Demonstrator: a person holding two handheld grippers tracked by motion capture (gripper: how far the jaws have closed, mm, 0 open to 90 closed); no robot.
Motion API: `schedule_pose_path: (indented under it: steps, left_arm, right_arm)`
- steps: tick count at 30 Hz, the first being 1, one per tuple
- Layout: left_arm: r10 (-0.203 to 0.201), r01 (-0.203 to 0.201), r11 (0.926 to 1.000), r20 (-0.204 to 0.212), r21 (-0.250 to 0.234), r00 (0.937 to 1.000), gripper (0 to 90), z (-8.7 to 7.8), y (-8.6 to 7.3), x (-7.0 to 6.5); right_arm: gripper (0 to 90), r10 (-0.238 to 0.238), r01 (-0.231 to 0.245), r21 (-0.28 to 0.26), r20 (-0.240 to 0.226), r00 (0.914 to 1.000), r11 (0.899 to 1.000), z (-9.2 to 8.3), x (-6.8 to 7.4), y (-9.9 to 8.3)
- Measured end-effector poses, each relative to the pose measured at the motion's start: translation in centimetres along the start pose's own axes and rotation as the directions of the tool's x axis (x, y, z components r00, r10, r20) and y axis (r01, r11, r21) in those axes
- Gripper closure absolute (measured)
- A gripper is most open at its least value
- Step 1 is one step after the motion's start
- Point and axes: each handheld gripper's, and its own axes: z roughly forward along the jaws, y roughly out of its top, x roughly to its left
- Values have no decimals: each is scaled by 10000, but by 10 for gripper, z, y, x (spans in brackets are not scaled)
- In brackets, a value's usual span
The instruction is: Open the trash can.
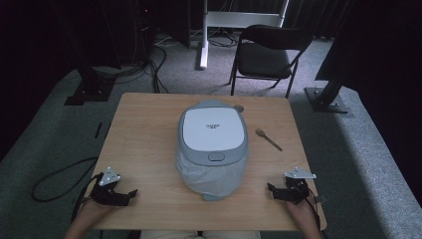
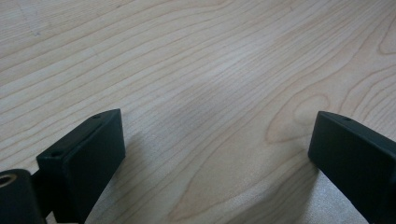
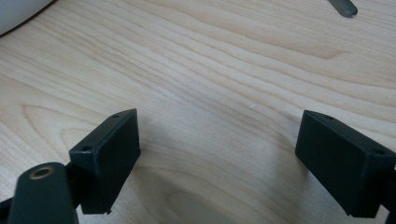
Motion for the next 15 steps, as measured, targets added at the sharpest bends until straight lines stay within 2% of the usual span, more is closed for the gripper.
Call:
schedule_pose_path:
  steps: [8,15]
  left_arm:
    - [30,-30,10000,21,92,10000,39,0,1,0]
    - [-101,104,9995,-97,290,9999,39,0,4,0]
  right_arm:
    - [131,-14,14,3,7,10000,10000,1,-2,1]
    - [132,-18,18,11,11,10000,10000,1,-2,1]
